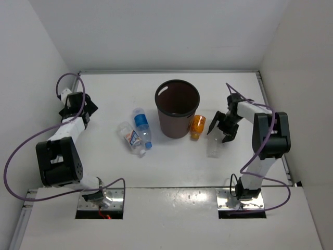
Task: Put the plastic bottles in the bin
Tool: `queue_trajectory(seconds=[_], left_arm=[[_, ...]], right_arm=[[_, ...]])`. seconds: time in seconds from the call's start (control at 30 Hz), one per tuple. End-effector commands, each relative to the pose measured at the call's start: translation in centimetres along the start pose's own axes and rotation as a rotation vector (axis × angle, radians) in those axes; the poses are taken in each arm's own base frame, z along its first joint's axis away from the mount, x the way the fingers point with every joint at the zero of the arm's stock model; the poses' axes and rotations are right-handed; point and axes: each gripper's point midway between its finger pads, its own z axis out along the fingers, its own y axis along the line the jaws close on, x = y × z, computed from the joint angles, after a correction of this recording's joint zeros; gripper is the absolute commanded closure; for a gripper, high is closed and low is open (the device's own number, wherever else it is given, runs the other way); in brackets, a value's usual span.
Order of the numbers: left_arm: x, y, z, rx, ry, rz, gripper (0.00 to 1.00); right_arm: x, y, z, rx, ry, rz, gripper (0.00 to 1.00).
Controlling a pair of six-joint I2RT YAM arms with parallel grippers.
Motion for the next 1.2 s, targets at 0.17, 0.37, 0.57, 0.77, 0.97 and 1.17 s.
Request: queue_trajectory(seconds=[0.17,0.37,0.57,0.77,0.97,1.17], left_arm=[[-1.3,-0.3,-0.2,0.026,-0.048,-0.025,0.00],[-1.0,-0.4,-0.1,0.036,-0.043,-0.024,0.00],[-0.1,-0.1,0.0,0.027,-0.024,-0.067,0.00],[-1.1,-2.1,-0.1,0.098,-0.031,-0.166,0.00],[-0.9,-2.4,-0.1,0.116,-0.021,-0.144,0.00],[-0.4,-3.8,-0.9,0.217,0.001,-0.131,0.00]], right_arm=[[1.9,-0.8,2.5,0.010,0.074,0.118,0.35],[0.4,-0.4,0.5,0.007,0.004,0.123,0.60],[-6.9,2.8,-8.4,-0.033,-0.315,0.113,0.63],[-11.2,8.5,-20.4,-0.230,-0.622,0.064,0.63],[-12.4,13.9,-30.5,-0.389,-0.839,-0.032,0.64],[-9.5,21.8,-35.3,-0.563,-0.922,-0.299,0.64]])
